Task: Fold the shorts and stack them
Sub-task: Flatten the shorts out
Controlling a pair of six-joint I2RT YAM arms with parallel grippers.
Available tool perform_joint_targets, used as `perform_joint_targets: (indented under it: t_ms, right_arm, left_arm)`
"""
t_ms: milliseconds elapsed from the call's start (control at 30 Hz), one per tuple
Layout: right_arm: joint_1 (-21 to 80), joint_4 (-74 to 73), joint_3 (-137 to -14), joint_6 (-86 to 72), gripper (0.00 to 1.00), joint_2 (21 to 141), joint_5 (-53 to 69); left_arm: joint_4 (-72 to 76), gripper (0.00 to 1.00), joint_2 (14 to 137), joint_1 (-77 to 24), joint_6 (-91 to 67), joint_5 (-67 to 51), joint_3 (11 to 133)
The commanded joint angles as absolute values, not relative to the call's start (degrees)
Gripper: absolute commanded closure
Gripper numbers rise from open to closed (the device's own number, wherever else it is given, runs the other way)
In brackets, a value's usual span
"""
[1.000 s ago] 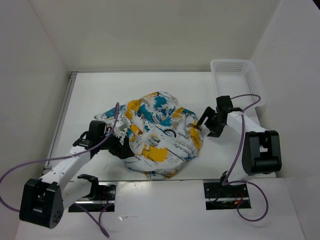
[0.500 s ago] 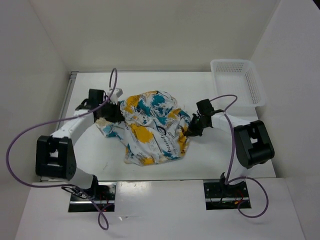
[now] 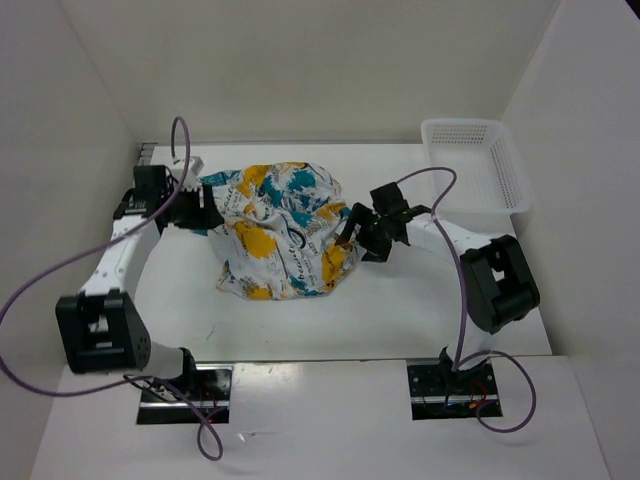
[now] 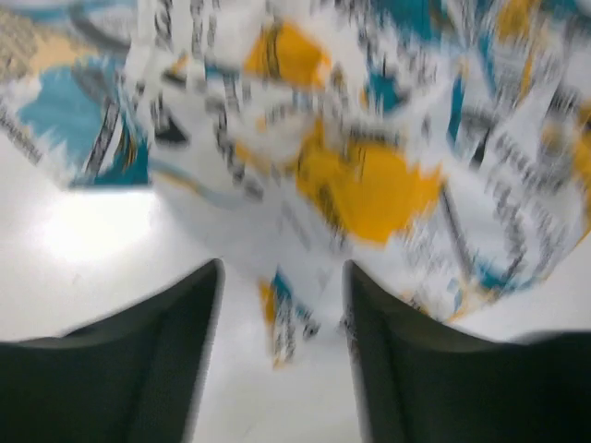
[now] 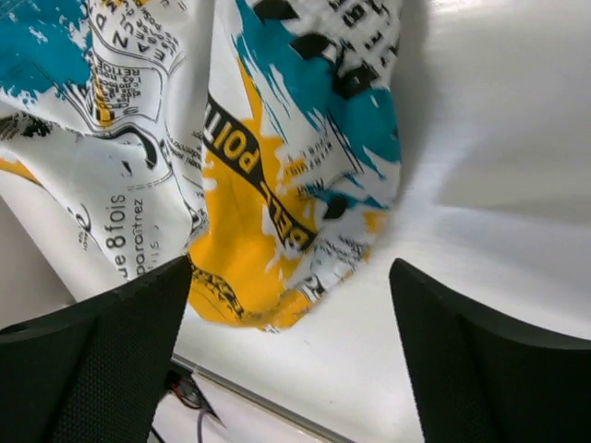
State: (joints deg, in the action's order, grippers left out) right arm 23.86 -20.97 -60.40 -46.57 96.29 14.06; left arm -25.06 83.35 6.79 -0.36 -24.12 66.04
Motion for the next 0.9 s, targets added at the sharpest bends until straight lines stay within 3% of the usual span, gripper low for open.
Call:
perform_joint_targets:
  t_ms: [0,100,167,200,233,267,433,700,767,867]
  right_arm:
    - [23.9,-23.1,-59.6,-46.7,0.04,89.7,9.4]
    - [23.9,-24.5,-59.1,-46.1,0.04,86.9,7.0]
    - [22.9,-24.5,-59.1,-45.5,0.13,86.4,6.4]
    - [22.9,-24.5,-59.1,-45.5,0.18,85.6,6.4]
    - [22.9,-24.5,-59.1,-45.0,0.22,85.6,6.4]
    - [22.3,-24.5,-59.1,-44.5,0.30,85.6,6.4]
    - [21.8,-25.0,-60.3,-43.4,0.33,86.7,7.0]
    - [21.8,-24.5,-59.7,-42.4,0.32,87.2,8.3]
    - [21.3,-24.0,-59.1,-42.4,0.30,87.2,8.9]
    - [20.7,-22.9,-57.3,-42.4,0.27,87.7,11.2]
  left_arm:
    - [-32.1,0.44,71.1,7.6,0.0,-21.5,57.9]
    - [-36.0,0.77,61.8,7.6,0.0,-18.6,49.3]
    - [-35.2,0.92,56.6,7.6,0.0,-19.9,42.6]
    - [-33.9,0.90,55.6,7.6,0.0,-22.6,40.1]
    - [-31.7,0.78,55.1,7.6,0.0,-24.0,37.9]
    - [-29.8,0.57,55.1,7.6,0.0,-25.5,34.1]
    - [-21.3,0.30,59.6,7.6,0.0,-26.6,29.8]
    - [-13.2,0.26,71.8,7.0,0.0,-26.6,31.9]
    - [-9.7,0.28,74.7,6.5,0.0,-26.6,31.0]
    - [-5.8,0.40,78.3,5.5,0.0,-27.2,29.9]
